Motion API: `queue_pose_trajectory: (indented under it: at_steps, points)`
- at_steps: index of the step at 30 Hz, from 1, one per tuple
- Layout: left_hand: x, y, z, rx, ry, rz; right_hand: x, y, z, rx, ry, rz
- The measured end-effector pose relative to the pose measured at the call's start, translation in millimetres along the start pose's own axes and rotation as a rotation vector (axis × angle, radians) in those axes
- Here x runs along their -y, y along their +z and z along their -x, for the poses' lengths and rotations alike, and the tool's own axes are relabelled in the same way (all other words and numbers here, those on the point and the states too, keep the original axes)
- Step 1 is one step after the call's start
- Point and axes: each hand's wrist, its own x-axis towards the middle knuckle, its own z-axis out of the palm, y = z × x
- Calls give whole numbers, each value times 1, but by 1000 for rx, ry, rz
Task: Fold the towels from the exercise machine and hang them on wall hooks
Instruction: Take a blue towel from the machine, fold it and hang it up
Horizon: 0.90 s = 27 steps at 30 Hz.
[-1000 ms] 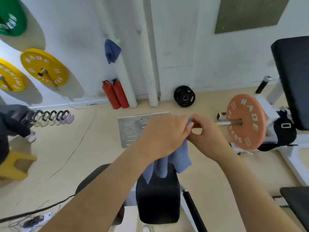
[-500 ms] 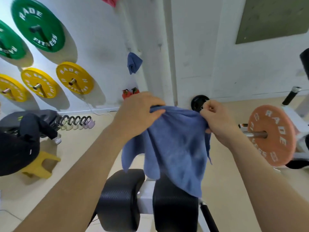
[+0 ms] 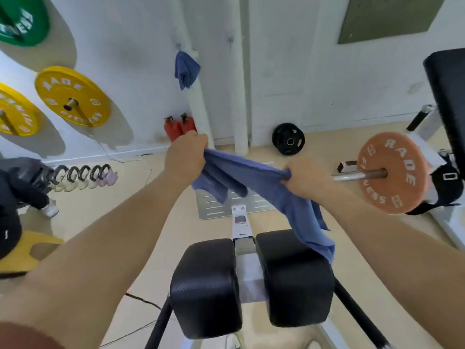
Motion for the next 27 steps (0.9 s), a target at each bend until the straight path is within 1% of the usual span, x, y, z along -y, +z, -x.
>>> queue_pose_trajectory:
  at_steps: [1, 2, 3, 4, 6, 7, 8, 9, 10, 12, 14, 15, 17, 19, 21, 23, 25, 27]
  points:
    - [16, 1, -1, -27, -29, 4, 5, 2, -3, -129, 75, -38]
    - [34, 1, -1, -87, -58, 32, 8, 0, -5, -266, 156, -93]
    - [50, 1, -1, -161, -95, 74, 10, -4, -8, -380, 202, -117]
    - [63, -1, 2, -234, -136, 121, 11, -10, -10, -452, 222, -120]
    - [80, 1, 16, -353, -232, 271, 12, -15, -6, -508, 251, -115]
    - [86, 9, 30, -376, -280, 349, 12, -9, 2, -502, 257, -105]
    - [89, 21, 49, -357, -323, 407, 10, 3, 13, -467, 254, -90]
    - [90, 38, 72, -300, -363, 454, 7, 21, 26, -394, 253, -86]
    - [89, 58, 99, -199, -412, 484, 7, 43, 43, -298, 248, -106]
    - [88, 106, 157, 44, -484, 466, 10, 89, 78, -94, 230, -172]
    - [92, 147, 203, 228, -513, 437, 12, 129, 105, 2, 259, -170]
    - [96, 160, 219, 288, -536, 419, 14, 145, 113, 50, 289, -140]
    - [103, 172, 235, 335, -556, 362, 15, 168, 123, 143, 321, -88]
    - [106, 174, 242, 332, -579, 333, 12, 182, 128, 223, 317, -59]
    - [106, 173, 248, 380, -693, 355, 7, 193, 129, 290, 316, -58]
    - [107, 176, 253, 441, -820, 447, 3, 201, 132, 351, 311, -86]
    - [104, 180, 257, 499, -939, 597, -2, 208, 135, 373, 311, -163]
    - [99, 182, 260, 463, -1113, 831, -7, 212, 139, 340, 344, -284]
